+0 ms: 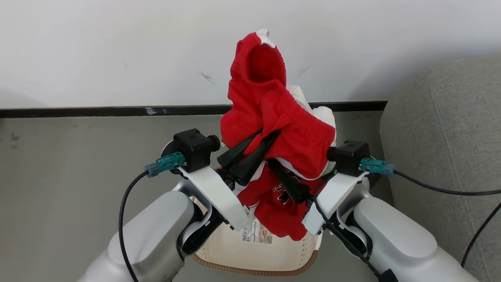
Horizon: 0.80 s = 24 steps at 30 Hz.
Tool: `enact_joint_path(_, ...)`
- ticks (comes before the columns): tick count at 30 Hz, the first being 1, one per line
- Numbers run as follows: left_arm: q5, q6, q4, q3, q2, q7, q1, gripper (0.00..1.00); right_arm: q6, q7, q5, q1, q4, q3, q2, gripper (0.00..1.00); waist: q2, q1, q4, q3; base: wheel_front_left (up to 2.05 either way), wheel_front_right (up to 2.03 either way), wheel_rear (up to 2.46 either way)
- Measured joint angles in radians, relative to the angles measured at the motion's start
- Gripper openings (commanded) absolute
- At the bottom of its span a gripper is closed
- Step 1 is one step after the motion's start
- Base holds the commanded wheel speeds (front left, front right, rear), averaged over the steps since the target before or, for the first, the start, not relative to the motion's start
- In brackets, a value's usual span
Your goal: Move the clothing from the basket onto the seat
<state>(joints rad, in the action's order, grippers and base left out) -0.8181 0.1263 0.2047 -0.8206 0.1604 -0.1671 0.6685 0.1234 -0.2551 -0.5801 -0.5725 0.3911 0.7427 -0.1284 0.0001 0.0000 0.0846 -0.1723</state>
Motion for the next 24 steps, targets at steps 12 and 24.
enact_joint_path(12, -0.015, 0.000, 0.003, -0.003, 0.004, 0.000, 0.000, 0.00, 0.000, 0.000, -0.020, -0.049, 0.047, 0.029, 0.017, 0.00, 0.0000, 0.0000, 0.018, -0.001, 0.00, 0.00, 0.00)
enact_joint_path(24, -0.027, 0.000, 0.053, 0.020, 0.027, -0.001, -0.001, 0.00, 0.000, 0.000, -0.036, -0.049, 0.044, -0.002, 0.014, 0.00, 0.0000, 0.0000, -0.004, 0.000, 0.00, 0.00, 0.00)
